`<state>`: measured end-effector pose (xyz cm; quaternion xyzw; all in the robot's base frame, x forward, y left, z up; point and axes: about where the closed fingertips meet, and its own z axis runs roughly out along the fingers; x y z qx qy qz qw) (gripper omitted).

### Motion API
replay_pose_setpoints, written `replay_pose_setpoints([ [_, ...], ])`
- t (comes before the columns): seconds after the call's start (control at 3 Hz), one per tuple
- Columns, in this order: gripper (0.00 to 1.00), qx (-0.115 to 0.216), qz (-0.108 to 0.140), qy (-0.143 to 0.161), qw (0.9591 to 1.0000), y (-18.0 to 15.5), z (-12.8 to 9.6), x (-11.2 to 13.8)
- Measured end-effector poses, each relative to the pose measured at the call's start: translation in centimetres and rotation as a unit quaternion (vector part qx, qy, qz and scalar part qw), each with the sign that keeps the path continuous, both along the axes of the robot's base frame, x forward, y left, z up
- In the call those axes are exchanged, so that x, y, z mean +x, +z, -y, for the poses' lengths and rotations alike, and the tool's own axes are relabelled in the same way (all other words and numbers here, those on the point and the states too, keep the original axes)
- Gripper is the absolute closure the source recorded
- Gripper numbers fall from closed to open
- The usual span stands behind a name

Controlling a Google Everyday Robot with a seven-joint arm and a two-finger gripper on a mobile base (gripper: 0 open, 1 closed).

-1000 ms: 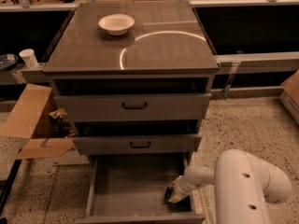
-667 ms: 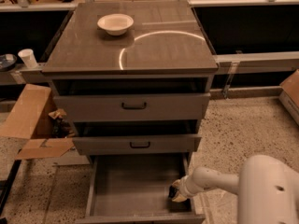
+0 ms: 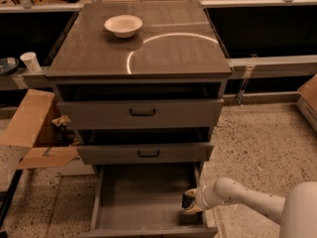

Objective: Pick rxbar blueberry from bottom drawer and place on counter

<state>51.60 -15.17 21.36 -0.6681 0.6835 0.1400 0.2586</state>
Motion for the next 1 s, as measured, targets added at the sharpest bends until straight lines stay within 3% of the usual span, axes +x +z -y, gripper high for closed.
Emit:
replay_pose_setpoints([
  [0.33,1.00,0.041,0.032,0.037,0.9980,4.9,-1.9,0.2],
  [0.67,1.00,0.056,0.063,0.092,0.9921,11.1,-4.3,-0.3],
  [1.0,1.00,0.062,0.117,0.143,0.9807,18.8,-6.5,0.0],
])
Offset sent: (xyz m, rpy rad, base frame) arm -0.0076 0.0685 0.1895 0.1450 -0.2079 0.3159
